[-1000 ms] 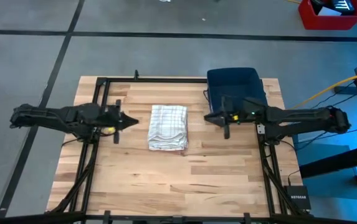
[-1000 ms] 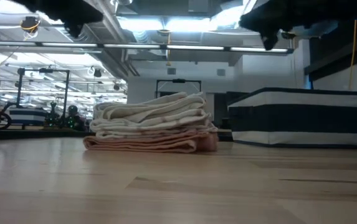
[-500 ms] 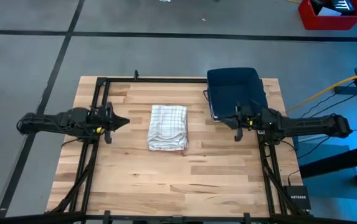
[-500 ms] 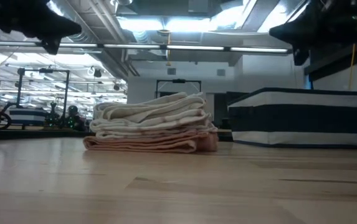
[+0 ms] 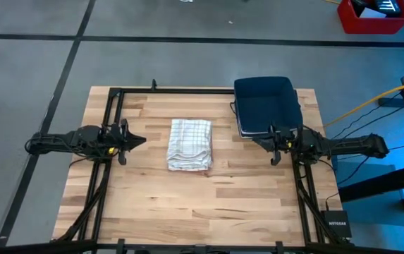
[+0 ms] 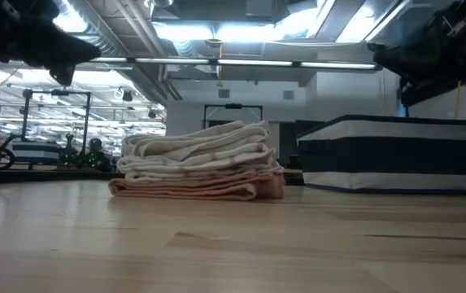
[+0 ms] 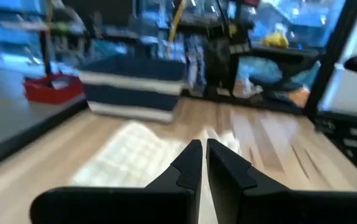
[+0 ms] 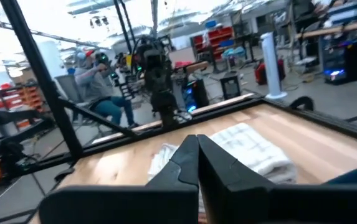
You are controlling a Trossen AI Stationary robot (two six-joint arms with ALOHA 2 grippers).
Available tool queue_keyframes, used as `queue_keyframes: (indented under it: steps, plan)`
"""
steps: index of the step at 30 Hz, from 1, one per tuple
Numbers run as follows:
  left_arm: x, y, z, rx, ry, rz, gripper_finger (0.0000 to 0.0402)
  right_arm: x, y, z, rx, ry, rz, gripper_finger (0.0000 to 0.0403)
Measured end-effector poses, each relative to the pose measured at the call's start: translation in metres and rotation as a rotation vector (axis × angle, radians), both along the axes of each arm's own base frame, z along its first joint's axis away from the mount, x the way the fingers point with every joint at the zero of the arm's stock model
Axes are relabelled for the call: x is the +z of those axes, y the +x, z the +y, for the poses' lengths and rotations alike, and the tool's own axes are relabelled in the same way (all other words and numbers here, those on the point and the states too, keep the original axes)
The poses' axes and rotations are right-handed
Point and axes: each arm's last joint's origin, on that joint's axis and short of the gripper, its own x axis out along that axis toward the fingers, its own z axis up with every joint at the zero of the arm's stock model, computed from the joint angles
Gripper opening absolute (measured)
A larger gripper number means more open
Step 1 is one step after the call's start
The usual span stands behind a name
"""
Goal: Fold towel
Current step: Return to Home Position
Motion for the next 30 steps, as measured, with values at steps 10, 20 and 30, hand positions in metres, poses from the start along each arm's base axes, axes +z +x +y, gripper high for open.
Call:
queue_keyframes:
  steps: [10, 20, 30]
  plan:
    - [-0.026, 0.011, -0.004, -0.125, -0.034, -0.022, 0.0017, 0.004, -0.01, -0.001, -0.021, -0.055, -0.056, 0.0003]
    - [-0.034, 0.014, -0.003, -0.172, -0.018, -0.06, 0.0017, -0.007, -0.011, 0.0, -0.002, -0.019, 0.046, 0.0003]
    - [-0.035, 0.015, -0.003, -0.171, -0.02, -0.053, 0.0017, -0.005, -0.016, -0.002, -0.044, -0.077, 0.017, 0.0005]
